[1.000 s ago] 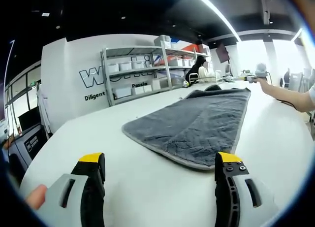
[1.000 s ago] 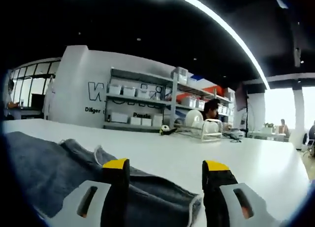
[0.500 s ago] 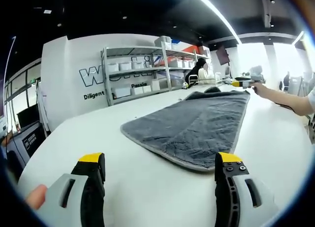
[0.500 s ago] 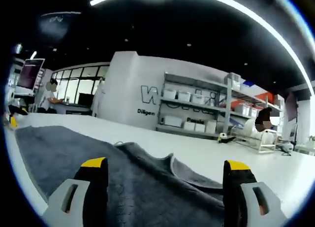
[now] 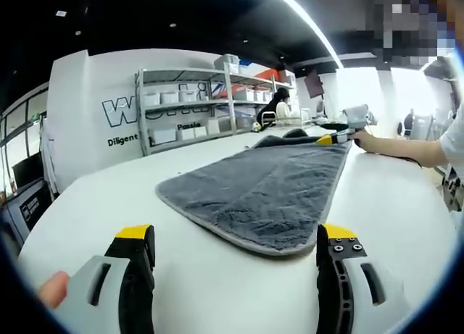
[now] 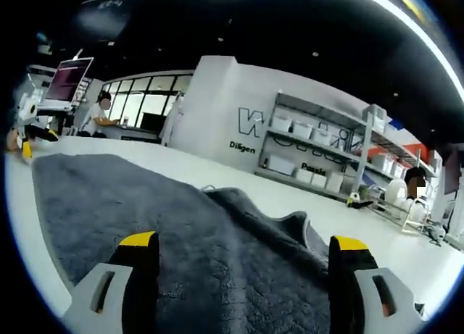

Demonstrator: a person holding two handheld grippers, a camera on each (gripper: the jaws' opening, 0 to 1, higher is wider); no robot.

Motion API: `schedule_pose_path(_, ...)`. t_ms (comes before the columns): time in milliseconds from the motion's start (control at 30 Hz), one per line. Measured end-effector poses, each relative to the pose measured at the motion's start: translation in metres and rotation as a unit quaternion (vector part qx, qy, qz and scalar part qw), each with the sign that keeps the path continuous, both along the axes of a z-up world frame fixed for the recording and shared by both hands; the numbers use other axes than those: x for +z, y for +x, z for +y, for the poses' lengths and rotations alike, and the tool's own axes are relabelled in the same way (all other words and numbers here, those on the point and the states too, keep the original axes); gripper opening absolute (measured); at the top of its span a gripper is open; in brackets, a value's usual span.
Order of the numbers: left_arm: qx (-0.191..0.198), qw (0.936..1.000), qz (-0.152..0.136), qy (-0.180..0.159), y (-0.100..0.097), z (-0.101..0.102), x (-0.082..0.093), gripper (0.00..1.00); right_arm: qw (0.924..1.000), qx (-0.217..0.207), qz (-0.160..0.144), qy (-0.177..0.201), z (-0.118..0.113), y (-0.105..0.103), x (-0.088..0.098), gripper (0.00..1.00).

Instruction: Open the folded towel by lifting each exposed corner and separating the folded layers until the towel lies flat within the target outline without major curled edges

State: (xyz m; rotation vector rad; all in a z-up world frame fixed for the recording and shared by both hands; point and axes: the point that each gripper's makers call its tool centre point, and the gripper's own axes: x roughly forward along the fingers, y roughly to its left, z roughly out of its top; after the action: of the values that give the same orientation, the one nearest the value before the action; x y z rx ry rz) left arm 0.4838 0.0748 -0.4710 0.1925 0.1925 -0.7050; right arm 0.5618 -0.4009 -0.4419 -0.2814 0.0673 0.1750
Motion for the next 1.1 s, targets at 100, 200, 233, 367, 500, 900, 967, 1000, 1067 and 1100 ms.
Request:
schedule_pose_path(100, -0.008, 1.0000, -0.004, 0.000, -0.003, -0.003, 0.000, 0.91, 1.0000, -0.005, -0.002, 0.000, -0.002, 0.000, 0.000, 0.99)
schedule_pose_path(200, -0.021, 0.9997, -0.003, -0.015, -0.008, -0.006, 0.002, 0.91, 1.0000, 0.003, 0.001, 0.000, 0.001, 0.000, 0.000, 0.99)
schedule_pose_path(233, -0.022, 0.9996, 0.001, -0.018, -0.008, -0.006, 0.002, 0.91, 1.0000, 0.008, 0.001, 0.000, 0.004, 0.000, 0.000, 0.99)
schedule_pose_path(367, -0.028, 0.9995, 0.005, -0.015, -0.010, -0.009, 0.000, 0.91, 0.9997, 0.024, 0.000, 0.000, 0.014, -0.003, 0.000, 0.99)
schedule_pose_path(500, -0.030, 0.9994, 0.011, -0.016, -0.012, -0.008, -0.002, 0.91, 0.9994, 0.033, 0.008, 0.004, 0.018, -0.006, -0.003, 0.99)
schedule_pose_path(900, -0.023, 0.9991, 0.019, -0.029, -0.013, -0.004, -0.001, 0.91, 0.9986, 0.010, 0.026, 0.044, 0.005, -0.006, -0.011, 0.99)
schedule_pose_path(967, -0.025, 0.9988, 0.023, -0.035, -0.013, -0.004, -0.001, 0.91, 0.9986, 0.002, 0.028, 0.045, 0.001, -0.005, -0.011, 0.98)
schedule_pose_path(1000, -0.026, 0.9986, 0.024, -0.038, -0.013, -0.005, 0.000, 0.91, 0.9986, -0.001, 0.027, 0.045, 0.000, -0.004, -0.011, 0.98)
schedule_pose_path(1067, -0.026, 0.9984, 0.028, -0.041, -0.013, -0.005, -0.001, 0.91, 0.9986, -0.007, 0.027, 0.045, -0.003, -0.004, -0.010, 0.98)
schedule_pose_path(1100, -0.026, 0.9984, 0.029, -0.042, -0.013, -0.005, -0.001, 0.91, 0.9986, -0.008, 0.027, 0.044, -0.003, -0.003, -0.011, 0.97)
